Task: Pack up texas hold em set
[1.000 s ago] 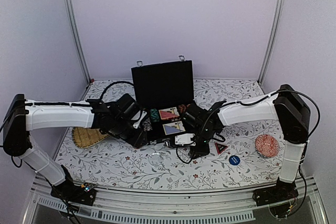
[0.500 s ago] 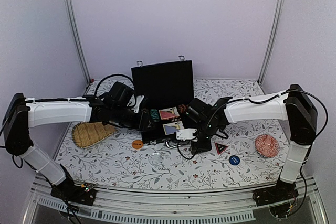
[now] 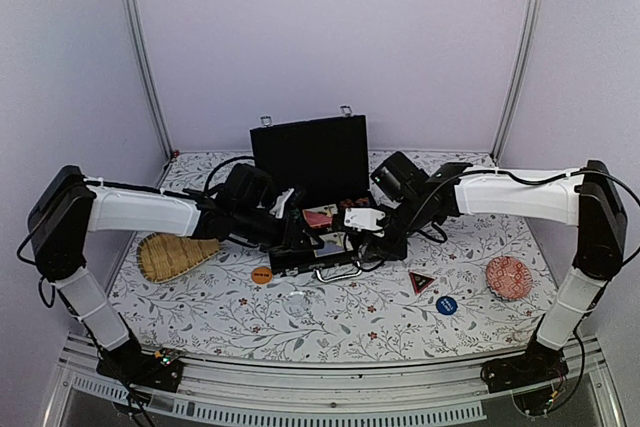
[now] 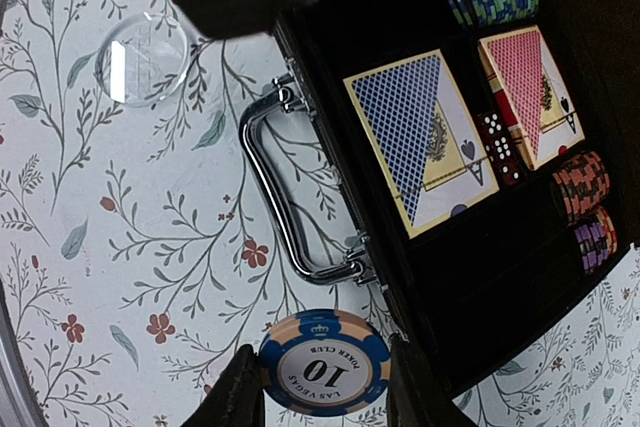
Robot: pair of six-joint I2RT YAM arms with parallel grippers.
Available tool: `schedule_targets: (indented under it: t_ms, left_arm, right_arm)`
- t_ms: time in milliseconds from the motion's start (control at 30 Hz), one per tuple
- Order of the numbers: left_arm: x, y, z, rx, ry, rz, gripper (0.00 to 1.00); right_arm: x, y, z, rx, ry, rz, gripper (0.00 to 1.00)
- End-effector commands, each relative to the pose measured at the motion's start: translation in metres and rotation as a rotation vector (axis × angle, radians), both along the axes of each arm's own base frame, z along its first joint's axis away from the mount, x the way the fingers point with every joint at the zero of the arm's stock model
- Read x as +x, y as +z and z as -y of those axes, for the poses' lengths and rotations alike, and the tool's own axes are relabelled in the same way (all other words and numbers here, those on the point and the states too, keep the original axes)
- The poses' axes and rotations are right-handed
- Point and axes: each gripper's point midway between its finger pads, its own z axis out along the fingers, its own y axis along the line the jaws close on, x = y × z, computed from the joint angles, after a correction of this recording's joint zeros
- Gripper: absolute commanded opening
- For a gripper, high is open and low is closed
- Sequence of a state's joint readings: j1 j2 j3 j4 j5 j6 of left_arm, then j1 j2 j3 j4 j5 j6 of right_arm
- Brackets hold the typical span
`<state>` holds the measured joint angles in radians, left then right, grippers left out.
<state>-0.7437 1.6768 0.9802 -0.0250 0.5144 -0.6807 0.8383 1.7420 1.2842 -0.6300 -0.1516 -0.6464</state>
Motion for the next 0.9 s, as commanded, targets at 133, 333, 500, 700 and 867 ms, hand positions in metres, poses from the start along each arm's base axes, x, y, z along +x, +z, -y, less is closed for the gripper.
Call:
schedule_targets:
  t_ms: [133, 333, 500, 700, 867]
  left_arm:
    - [-0.014, 0.008, 0.054, -0.117, -0.125, -0.025, 0.49]
    - [-0.016, 0.009, 0.077, -0.156, -0.161, -0.031, 0.5]
    - [-0.01, 0.008, 0.083, -0.176, -0.149, -0.039, 0.51]
    - [-0.005, 0.004, 0.091, -0.185, -0.148, -0.047, 0.46]
    - [-0.004, 0.004, 0.094, -0.202, -0.151, -0.047, 0.33]
  right_arm:
    - [0.008, 0.038, -0.015, 0.117, -0.004, 0.054, 0.34]
    - [0.006, 0.034, -0.014, 0.11, 0.0, 0.038, 0.34]
    - [0.002, 0.034, -0.014, 0.118, 0.009, 0.025, 0.34]
    - [0.0, 0.037, -0.015, 0.128, 0.016, 0.016, 0.34]
    - [-0.002, 0.036, -0.015, 0.13, 0.02, 0.007, 0.34]
